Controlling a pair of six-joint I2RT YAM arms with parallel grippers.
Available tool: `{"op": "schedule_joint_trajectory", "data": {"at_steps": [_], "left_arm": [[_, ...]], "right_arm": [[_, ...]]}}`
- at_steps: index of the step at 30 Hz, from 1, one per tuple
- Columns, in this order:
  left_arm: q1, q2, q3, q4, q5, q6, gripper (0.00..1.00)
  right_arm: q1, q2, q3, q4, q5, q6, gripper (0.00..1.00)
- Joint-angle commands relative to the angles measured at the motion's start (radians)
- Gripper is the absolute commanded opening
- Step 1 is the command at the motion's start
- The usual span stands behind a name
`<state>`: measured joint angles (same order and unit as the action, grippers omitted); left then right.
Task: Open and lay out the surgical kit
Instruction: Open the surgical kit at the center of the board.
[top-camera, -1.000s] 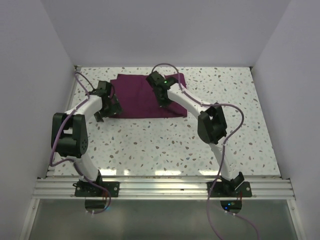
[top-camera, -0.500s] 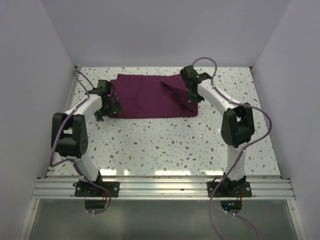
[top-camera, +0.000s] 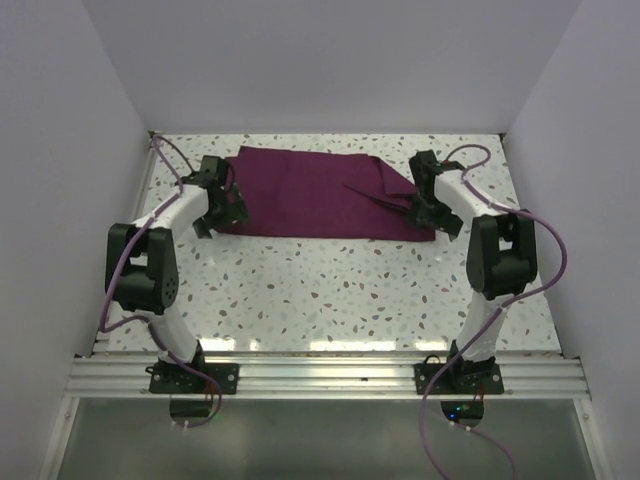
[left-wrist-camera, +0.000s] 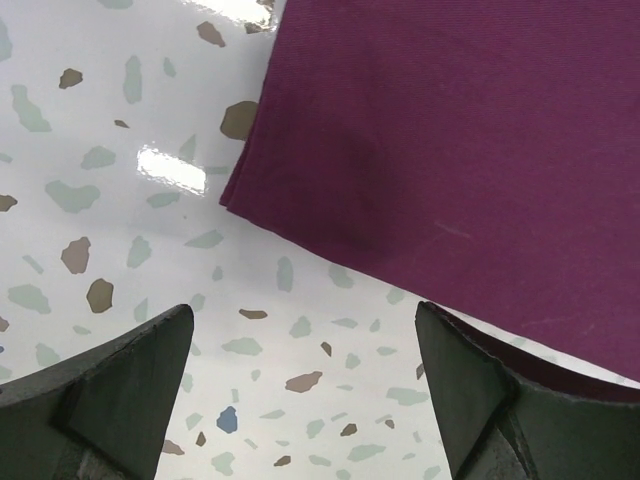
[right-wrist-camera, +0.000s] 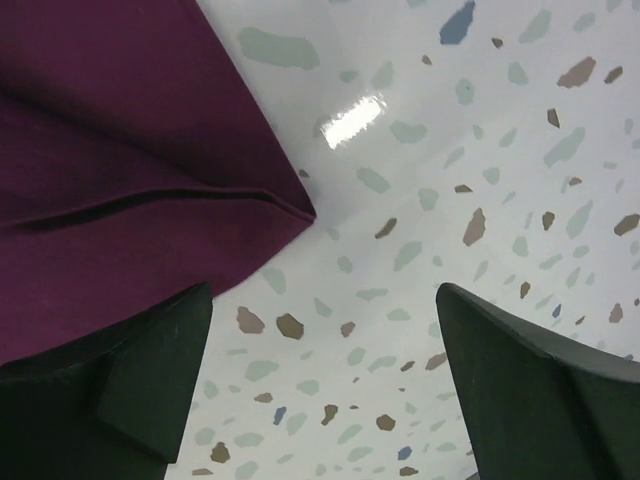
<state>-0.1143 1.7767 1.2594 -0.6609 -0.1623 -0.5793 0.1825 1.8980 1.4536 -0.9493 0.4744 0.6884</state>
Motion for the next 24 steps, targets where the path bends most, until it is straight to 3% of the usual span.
{"op": "schedule_joint_trajectory", "data": {"at_steps": [1,7,14,24], "left_arm": [[-0.015,0.000,0.051,-0.025,-0.002,0.018,0.96],[-0.015,-0.026,0.009,-0.022,-0.025,0.027,0.96],[-0.015,-0.028,-0.032,-0.008,-0.017,0.021,0.96],[-0.015,0.013,-0.014,0.000,-0.019,0.021,0.96]], "right_arm": [[-0.009,0.039,0.106,-0.022,-0.007,-0.007,0.99],[-0.008,0.016,0.237,0.138,-0.147,-0.131,0.98],[-0.005,0.242,0.600,0.044,-0.203,-0.188,0.97],[0.067,0.407,0.752,0.024,-0.269,-0.294,0.93]]}}
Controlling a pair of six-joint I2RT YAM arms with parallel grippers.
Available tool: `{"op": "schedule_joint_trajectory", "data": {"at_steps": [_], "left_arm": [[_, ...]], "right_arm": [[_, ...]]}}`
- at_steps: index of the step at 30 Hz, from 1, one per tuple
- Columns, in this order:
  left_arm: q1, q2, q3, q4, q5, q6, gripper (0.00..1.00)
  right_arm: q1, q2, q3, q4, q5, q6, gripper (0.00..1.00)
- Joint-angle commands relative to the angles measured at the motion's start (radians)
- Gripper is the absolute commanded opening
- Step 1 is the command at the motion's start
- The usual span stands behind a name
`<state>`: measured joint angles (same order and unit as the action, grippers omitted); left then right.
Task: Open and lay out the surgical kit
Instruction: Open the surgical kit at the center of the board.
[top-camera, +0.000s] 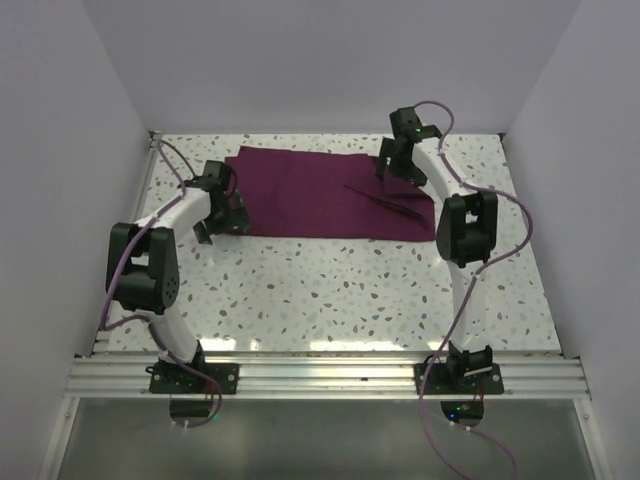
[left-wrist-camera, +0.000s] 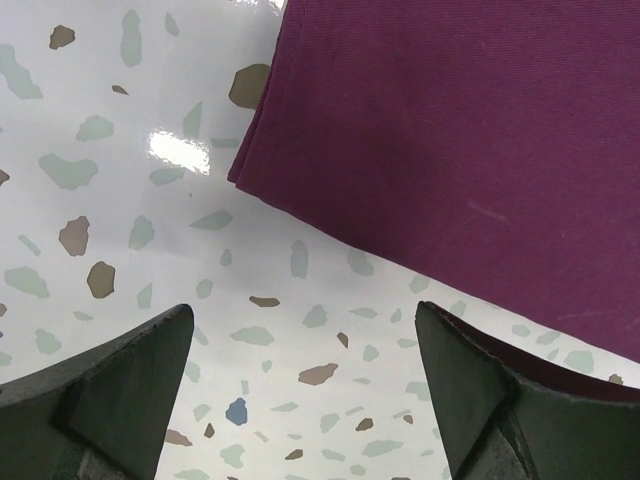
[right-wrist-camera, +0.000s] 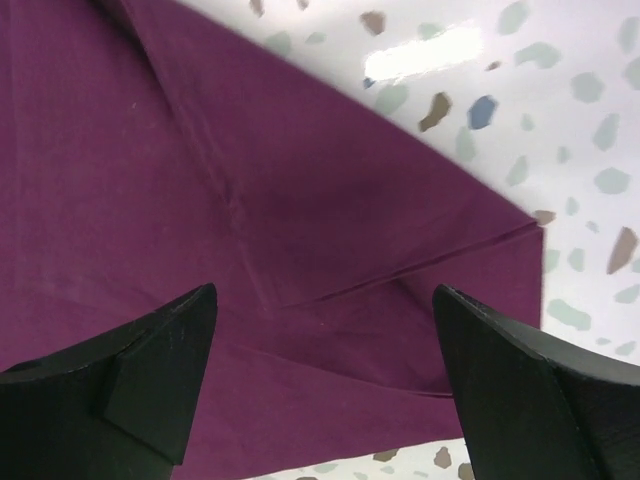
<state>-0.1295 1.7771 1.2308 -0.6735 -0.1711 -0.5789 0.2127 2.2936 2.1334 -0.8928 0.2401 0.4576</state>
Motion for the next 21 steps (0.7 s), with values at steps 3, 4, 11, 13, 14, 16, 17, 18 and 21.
{"op": "schedule_joint_trajectory", "data": {"at_steps": [3,4,11,13,14,16,17,18,21], "left_arm": [[0.001,0.028,0.022,0.015,-0.005,0.019,0.96],[0.001,0.033,0.032,0.015,-0.005,0.019,0.96],[0.001,0.065,0.067,0.003,-0.008,0.030,0.96],[0.001,0.076,0.075,0.000,-0.011,0.036,0.96],[0.001,0.079,0.078,-0.003,-0.014,0.037,0.96],[0.001,0.087,0.085,-0.005,-0.015,0.042,0.96],[0.001,0.091,0.088,-0.006,-0.015,0.040,0.96],[0.001,0.099,0.090,-0.006,-0.015,0.040,0.96],[0.001,0.114,0.107,-0.011,-0.011,0.040,0.96]], "right_arm": [[0.050,0.053,0.112,-0.046,-0.039,-0.083,0.92],[0.050,0.061,0.117,-0.044,-0.036,-0.085,0.91],[0.053,0.136,0.143,-0.057,0.014,-0.109,0.79],[0.053,0.150,0.149,-0.061,0.037,-0.114,0.69],[0.053,0.155,0.152,-0.064,0.050,-0.117,0.66],[0.050,0.173,0.154,-0.069,0.073,-0.123,0.55],[0.051,0.176,0.154,-0.070,0.079,-0.126,0.51],[0.051,0.184,0.152,-0.072,0.087,-0.126,0.49],[0.048,0.196,0.155,-0.072,0.088,-0.128,0.44]]}}
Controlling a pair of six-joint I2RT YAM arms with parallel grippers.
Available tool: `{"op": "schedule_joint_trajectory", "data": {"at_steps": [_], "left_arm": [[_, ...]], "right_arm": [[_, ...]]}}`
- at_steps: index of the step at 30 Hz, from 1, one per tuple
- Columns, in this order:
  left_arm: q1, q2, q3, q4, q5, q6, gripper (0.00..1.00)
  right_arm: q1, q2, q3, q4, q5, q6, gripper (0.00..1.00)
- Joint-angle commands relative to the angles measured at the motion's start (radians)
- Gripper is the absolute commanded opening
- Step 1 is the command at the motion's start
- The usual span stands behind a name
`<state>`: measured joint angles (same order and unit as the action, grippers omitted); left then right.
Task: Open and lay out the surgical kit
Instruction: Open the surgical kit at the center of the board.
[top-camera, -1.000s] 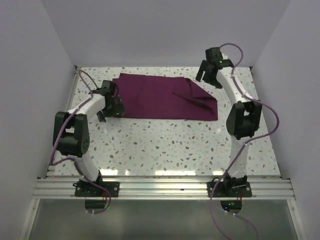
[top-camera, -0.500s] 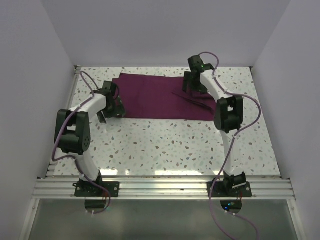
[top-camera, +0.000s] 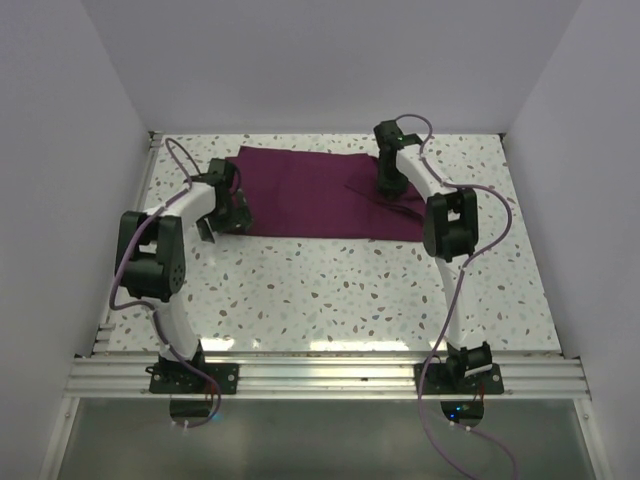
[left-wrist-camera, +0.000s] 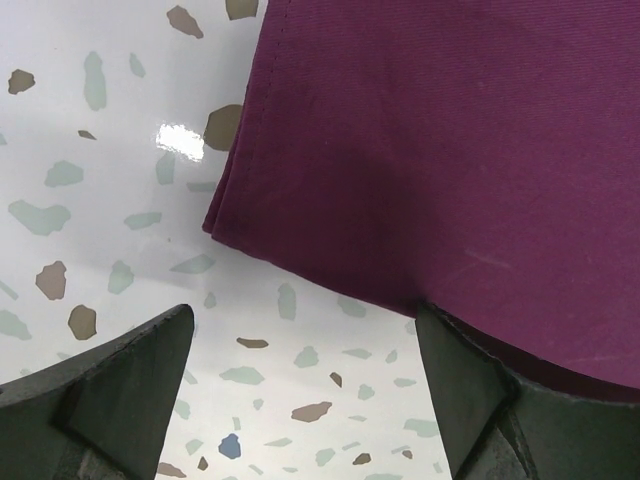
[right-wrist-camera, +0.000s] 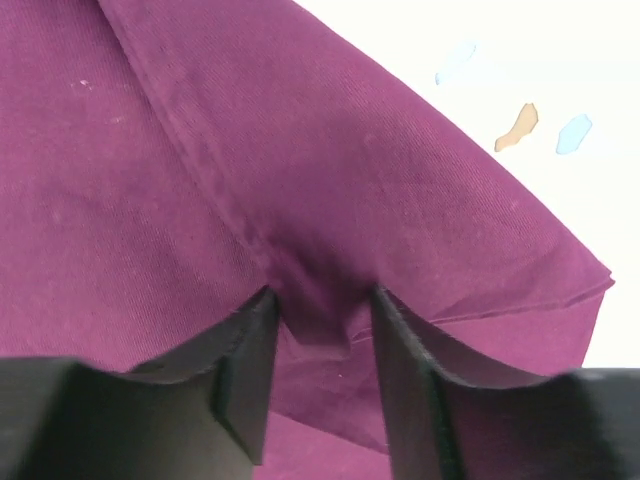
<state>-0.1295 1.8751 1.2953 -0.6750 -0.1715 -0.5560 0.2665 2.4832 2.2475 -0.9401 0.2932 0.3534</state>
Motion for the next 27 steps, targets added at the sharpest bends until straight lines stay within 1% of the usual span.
{"op": "schedule_joint_trajectory", "data": {"at_steps": [1,2,3,4,7,9,14,17,18,19,20,21,23,27], "left_arm": [[0.001,0.019,0.053,-0.012,-0.013,0.018,0.96],[0.001,0.024,0.058,-0.014,-0.013,0.018,0.96],[0.001,0.030,0.064,-0.015,-0.013,0.019,0.96],[0.001,0.036,0.074,-0.018,-0.013,0.019,0.96],[0.001,0.050,0.096,-0.024,-0.013,0.022,0.96],[0.001,0.064,0.107,-0.028,-0.013,0.022,0.96],[0.001,0.085,0.142,-0.043,-0.006,0.022,0.96],[0.001,0.098,0.168,-0.055,-0.008,0.028,0.96],[0.001,0.101,0.176,-0.058,-0.010,0.030,0.96],[0.001,0.102,0.191,-0.063,-0.011,0.031,0.96],[0.001,0.108,0.199,-0.072,-0.013,0.034,0.96],[0.001,0.110,0.214,-0.075,-0.013,0.037,0.96],[0.001,0.111,0.226,-0.087,-0.020,0.041,0.96],[0.001,0.111,0.233,-0.087,-0.029,0.039,0.96]], "right_arm": [[-0.006,0.011,0.046,-0.023,0.035,-0.025,0.40],[-0.007,0.014,0.049,-0.025,0.035,-0.025,0.36],[-0.009,0.016,0.055,-0.026,0.037,-0.025,0.26],[-0.010,0.013,0.066,-0.028,0.046,-0.024,0.22],[-0.021,0.002,0.090,-0.028,0.060,-0.019,0.20],[-0.035,-0.015,0.099,-0.026,0.072,-0.013,0.16],[-0.079,-0.037,0.156,-0.023,0.107,-0.005,0.16],[-0.111,-0.027,0.198,-0.005,0.124,-0.007,0.27],[-0.119,-0.018,0.202,0.004,0.132,-0.005,0.44],[-0.130,-0.011,0.228,0.009,0.142,-0.004,0.69],[-0.147,0.002,0.245,0.009,0.159,0.005,0.98],[-0.154,0.014,0.277,0.008,0.184,0.007,0.99],[-0.171,0.010,0.290,0.017,0.175,0.012,0.98],[-0.168,-0.065,0.215,0.064,0.072,0.012,0.98]]}}
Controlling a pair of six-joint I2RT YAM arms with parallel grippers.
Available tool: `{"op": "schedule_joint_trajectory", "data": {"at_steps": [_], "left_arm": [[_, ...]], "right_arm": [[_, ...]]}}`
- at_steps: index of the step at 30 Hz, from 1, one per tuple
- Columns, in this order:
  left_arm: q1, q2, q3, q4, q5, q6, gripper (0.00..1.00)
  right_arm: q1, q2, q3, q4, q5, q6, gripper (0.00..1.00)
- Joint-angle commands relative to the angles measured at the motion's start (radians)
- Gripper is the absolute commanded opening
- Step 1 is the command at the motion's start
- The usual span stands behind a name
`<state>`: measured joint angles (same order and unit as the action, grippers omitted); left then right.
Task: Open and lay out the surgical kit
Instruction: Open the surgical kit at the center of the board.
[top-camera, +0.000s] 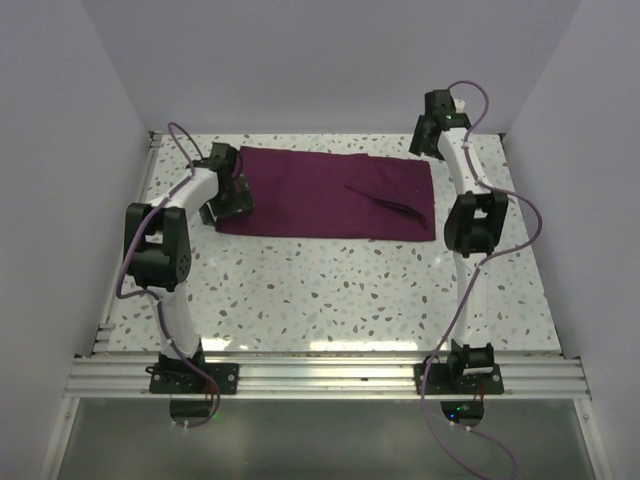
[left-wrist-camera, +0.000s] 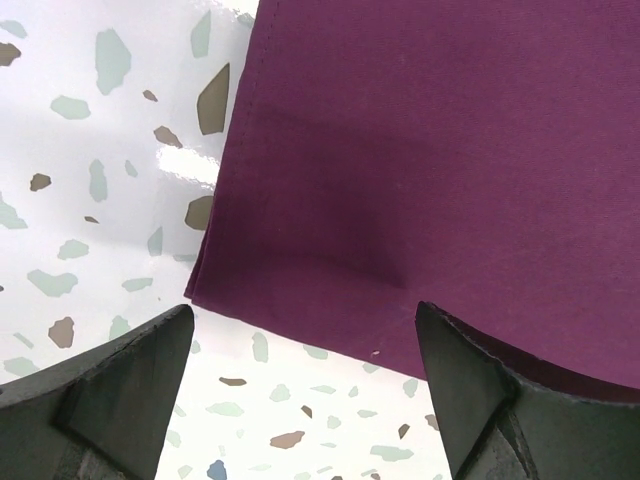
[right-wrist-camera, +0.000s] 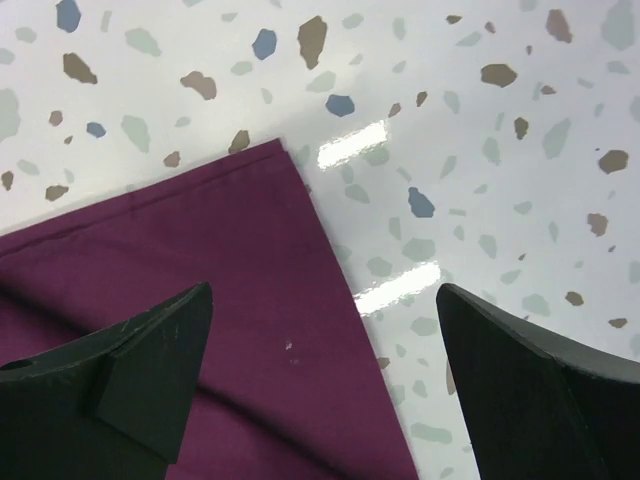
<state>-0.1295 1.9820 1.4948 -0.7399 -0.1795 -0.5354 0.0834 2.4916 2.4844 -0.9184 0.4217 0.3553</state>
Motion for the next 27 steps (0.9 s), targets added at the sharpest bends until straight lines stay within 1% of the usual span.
{"op": "schedule_joint_trajectory", "data": {"at_steps": [1,2,3,4,5,7,8,10,17,19,22,25,27], "left_arm": [[0.001,0.005,0.030,-0.019,-0.020,0.017,0.96],[0.001,0.006,0.027,-0.018,-0.017,0.011,0.96],[0.001,0.005,0.016,-0.015,-0.014,0.006,0.96],[0.001,0.003,0.009,-0.007,-0.009,0.003,0.96],[-0.001,-0.003,0.001,0.000,-0.006,-0.003,0.96],[-0.001,-0.009,-0.025,0.016,-0.003,-0.006,0.96],[-0.001,-0.011,-0.031,0.017,-0.002,-0.011,0.96],[-0.001,-0.012,-0.042,0.020,0.003,-0.014,0.96],[-0.001,-0.051,-0.082,0.028,-0.008,-0.006,0.96],[-0.001,-0.069,-0.102,0.031,-0.014,-0.003,0.96],[-0.001,-0.089,-0.136,0.040,-0.015,-0.001,0.96],[-0.001,-0.107,-0.168,0.050,-0.014,0.002,0.96],[-0.001,-0.115,-0.186,0.054,-0.014,0.005,0.96]], "right_arm": [[0.016,-0.107,-0.044,0.064,-0.119,0.013,0.98],[0.024,-0.129,-0.070,0.084,-0.176,0.008,0.98],[0.030,-0.151,-0.134,0.105,-0.229,0.008,0.98],[0.036,-0.184,-0.160,0.152,-0.356,0.005,0.99],[0.058,-0.192,-0.179,0.168,-0.410,-0.007,0.98],[0.087,-0.191,-0.186,0.176,-0.475,-0.022,0.98],[0.120,-0.182,-0.185,0.179,-0.500,-0.029,0.98],[0.163,-0.169,-0.173,0.184,-0.509,-0.036,0.98],[0.237,-0.051,-0.067,0.159,-0.523,-0.018,0.95],[0.262,-0.007,-0.015,0.129,-0.492,-0.025,0.94],[0.286,0.021,0.001,0.112,-0.423,-0.032,0.93],[0.294,0.044,0.002,0.095,-0.345,-0.019,0.89],[0.294,0.058,0.008,0.082,-0.324,-0.021,0.85]]}}
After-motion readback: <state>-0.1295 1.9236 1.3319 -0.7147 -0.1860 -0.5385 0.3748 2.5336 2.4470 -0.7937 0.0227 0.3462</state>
